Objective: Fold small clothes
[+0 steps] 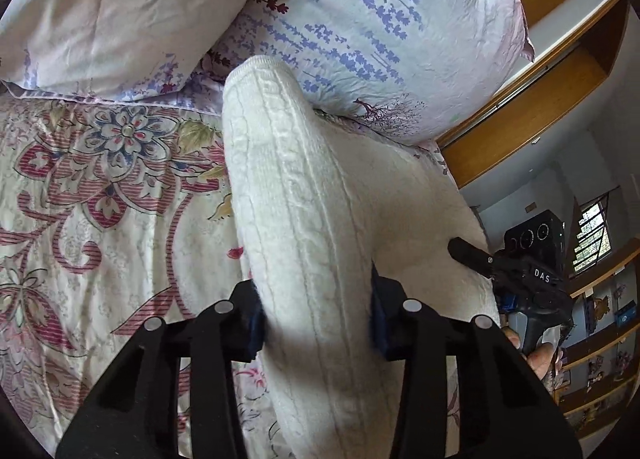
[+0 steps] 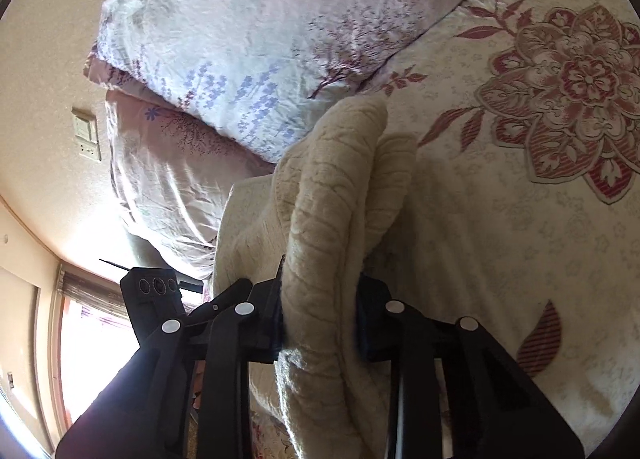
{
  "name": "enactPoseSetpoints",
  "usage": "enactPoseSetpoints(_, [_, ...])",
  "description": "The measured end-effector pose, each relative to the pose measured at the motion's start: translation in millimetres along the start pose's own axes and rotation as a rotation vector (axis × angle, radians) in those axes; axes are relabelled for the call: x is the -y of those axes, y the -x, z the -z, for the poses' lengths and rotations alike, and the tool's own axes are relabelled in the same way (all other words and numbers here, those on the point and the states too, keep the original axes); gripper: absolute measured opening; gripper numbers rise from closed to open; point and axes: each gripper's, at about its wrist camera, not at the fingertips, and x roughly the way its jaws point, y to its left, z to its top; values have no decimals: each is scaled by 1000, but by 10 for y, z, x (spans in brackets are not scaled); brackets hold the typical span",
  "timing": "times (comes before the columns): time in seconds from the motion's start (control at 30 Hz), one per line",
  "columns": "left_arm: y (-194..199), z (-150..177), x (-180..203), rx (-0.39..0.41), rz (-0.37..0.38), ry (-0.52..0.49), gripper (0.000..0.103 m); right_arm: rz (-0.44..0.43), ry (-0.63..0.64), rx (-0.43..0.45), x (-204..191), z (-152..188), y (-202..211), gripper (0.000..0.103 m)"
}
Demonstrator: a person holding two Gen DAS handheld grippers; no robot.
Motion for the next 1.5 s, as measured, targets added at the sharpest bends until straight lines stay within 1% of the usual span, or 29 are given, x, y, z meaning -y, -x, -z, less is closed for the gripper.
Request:
enactPoseSetpoints(0.13, [382,10,-198,28,-31,19,40,-28,58,-45,-291,125,-267,27])
enactPoseSetpoints(0.23, [631,14,-385,55,-72,37,41,-14,126,-79,-497,237,-517,27])
enactPoseSetpoints(0.33, [783,55,-611,62,-127,61,41,50,192,-113,-655,355,-795,27])
enactPoseSetpoints(0.4, [774,71,-804,51,-127,109,43,130,238,-107,-718,421,-927,27])
enactPoseSetpoints(0.43, [738,99,-906,47,-116,138,46,171,262,-97,-737,438,-976,27])
enactPoseSetpoints(0.47, [707,111,-976,53,-110,162,49,191,271,-90,-737,443,-1004,27])
enactPoseSetpoints(0.53, [682,126,-1026,75,-111,169,58,197,250,-87,-701,425,-1016,31])
enactPoseSetpoints(0.57, [687,123,-1026,83,-130,158,60,202,246,-93,-695,416,-1021,32])
enactPoseSetpoints(0.6, [694,120,-990,93,-159,139,64,209,249,-101,-696,408,-1014,36])
enactPoseSetpoints(0.63, [712,118,-917,108,-193,106,66,214,252,-105,-700,405,-978,42])
enactPoseSetpoints(0.67, [768,129,-850,131,-234,67,66,217,250,-99,-698,394,-920,47])
enactPoseSetpoints(0.7, [853,150,-768,168,-286,23,70,218,246,-78,-704,376,-833,51])
enactPoseSetpoints(0.73, [927,159,-684,213,-339,-13,75,204,242,-40,-705,347,-724,52])
enactPoseSetpoints(0.77, [1029,194,-607,262,-384,-48,78,186,236,0,-698,314,-606,52])
enactPoseSetpoints(0.8, [1125,231,-532,302,-410,-79,83,173,227,30,-681,289,-496,52])
enactPoseSetpoints(0.83, [1215,281,-456,333,-424,-109,85,167,211,48,-664,233,-460,52])
enactPoseSetpoints(0.9, [1255,369,-262,352,-469,-170,89,167,187,47,-648,148,-496,52])
enactPoseSetpoints(1.0, [1129,470,4,337,-581,-243,94,198,164,36,-632,93,-653,42])
enactPoseSetpoints(1.03, [1088,512,51,323,-612,-254,95,190,140,28,-610,87,-697,41])
enactPoseSetpoints(1.07, [1018,535,94,309,-637,-263,95,174,116,19,-585,86,-734,41])
enactPoseSetpoints(1.17, [833,578,125,274,-692,-270,95,158,82,9,-537,81,-829,33])
enactPoseSetpoints(1.2, [784,583,110,263,-696,-265,95,154,81,10,-533,72,-841,25])
enactPoseSetpoints(1.23, [749,587,86,251,-689,-257,95,155,86,11,-534,61,-854,20])
enactPoseSetpoints(1.3, [723,607,34,235,-682,-242,95,161,114,21,-566,49,-884,13])
enactPoseSetpoints(1.4, [694,621,-6,225,-685,-239,96,198,192,70,-670,64,-855,8])
enactPoseSetpoints(1.5, [692,613,-20,223,-678,-235,96,222,220,106,-748,29,-833,8])
